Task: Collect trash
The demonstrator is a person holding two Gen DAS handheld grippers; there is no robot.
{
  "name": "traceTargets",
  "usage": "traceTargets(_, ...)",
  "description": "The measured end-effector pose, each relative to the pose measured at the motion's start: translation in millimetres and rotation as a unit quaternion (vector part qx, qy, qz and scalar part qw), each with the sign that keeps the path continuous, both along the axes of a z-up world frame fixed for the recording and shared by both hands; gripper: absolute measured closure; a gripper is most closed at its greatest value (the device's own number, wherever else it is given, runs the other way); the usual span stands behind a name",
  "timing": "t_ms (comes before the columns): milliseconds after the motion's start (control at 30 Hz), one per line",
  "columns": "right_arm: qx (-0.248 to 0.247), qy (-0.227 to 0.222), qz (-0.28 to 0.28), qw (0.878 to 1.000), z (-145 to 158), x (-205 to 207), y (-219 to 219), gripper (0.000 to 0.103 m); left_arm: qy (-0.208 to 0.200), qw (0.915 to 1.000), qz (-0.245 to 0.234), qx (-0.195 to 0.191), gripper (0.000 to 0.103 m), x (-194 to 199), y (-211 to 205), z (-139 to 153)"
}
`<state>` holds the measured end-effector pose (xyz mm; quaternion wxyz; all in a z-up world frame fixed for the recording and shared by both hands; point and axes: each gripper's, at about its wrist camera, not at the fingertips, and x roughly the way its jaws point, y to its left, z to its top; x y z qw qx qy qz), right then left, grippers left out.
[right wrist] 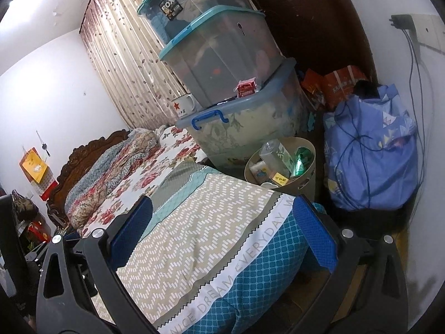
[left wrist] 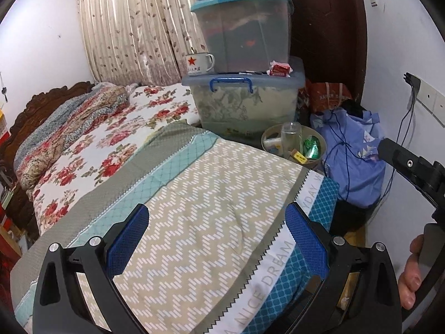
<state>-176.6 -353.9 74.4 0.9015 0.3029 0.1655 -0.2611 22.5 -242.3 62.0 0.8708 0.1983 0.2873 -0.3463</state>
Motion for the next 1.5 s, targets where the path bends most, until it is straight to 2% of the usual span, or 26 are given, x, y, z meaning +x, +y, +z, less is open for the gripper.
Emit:
traceTargets(100,-0.002,0.002,0.003,1.000,0,0,1,0.003,0.011,0.9999,0.002,0.003,0.008,0,-2,-2)
traceTargets(267,0.000,0.005,0.007,1.000,-1,3,2,0.003,0.002,0.9997,0.018,0.018,0.008,-2,-3,-5)
traceTargets(900,0.002,0.006,0.018,1.000,-5,13,14,0.003,-0.008,0.9986,0.044,-0.026,0.008,-1,23,2)
traceTargets(1100,0.009,0.004,0.019,1.000,-7,15,14,0.003,-0.028,0.9979,0.050,-0.030,0.008,-6,27,0)
traceTargets(1233,0.008,0.003,0.020,1.000,-8,15,16,0.003,-0.050,0.9963,0.052,-0.047,0.008,-12,33,1)
traceTargets(1500,0.009,0.004,0.025,1.000,-7,17,17,0.003,-0.043,0.9960,0.055,-0.055,0.008,-8,37,3)
